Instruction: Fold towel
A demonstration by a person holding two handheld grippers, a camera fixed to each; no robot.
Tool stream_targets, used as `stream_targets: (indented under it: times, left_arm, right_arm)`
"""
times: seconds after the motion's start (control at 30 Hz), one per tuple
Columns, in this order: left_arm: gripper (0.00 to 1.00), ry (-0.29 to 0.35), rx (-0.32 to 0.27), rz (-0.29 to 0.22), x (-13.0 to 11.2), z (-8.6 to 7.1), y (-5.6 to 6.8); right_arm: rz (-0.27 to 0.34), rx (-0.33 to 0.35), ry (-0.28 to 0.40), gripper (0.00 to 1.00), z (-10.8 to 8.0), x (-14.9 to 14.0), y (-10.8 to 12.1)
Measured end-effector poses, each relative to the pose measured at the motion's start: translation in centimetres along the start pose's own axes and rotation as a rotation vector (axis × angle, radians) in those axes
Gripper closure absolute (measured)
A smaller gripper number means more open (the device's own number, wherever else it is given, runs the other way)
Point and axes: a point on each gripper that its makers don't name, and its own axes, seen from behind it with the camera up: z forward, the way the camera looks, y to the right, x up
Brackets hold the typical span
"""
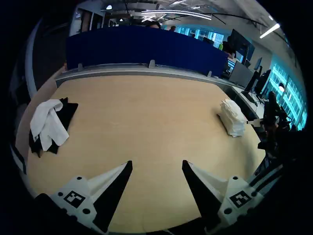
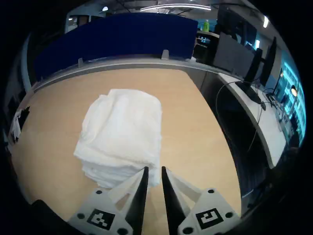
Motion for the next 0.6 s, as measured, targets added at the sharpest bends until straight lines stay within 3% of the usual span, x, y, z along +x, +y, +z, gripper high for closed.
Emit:
stream_targets:
  times: [0.07,0.13,0.2,0.3,0.6]
  left_arm:
    - [0.06,0.001,-0.001,-0.001,0.0,0.0,0.0]
    - [0.06,0.002,-0.002,-0.002,0.1,0.0,-0.1]
    - [0.06,0.002,-0.003,-0.004,0.1,0.0,-0.1]
    - [0.06,0.004,-0.004,-0.005,0.0,-0.1,-0.1]
    - [0.06,0.008,0.008,-0.019,-0.1,-0.4,-0.7]
  right_arm:
    - [0.002,0.005,0.014,0.47,-0.1,0.5,-0.2]
    - [0.003,0.008,0.032,0.2,-0.1,1.3,-0.4]
    - [0.002,0.011,0.045,0.05,-0.1,2.0,-0.7]
    - [-0.005,0.015,0.061,0.0,0.0,2.9,-1.4]
    - [-0.031,0.058,0.096,0.0,0.9,5.7,-4.5]
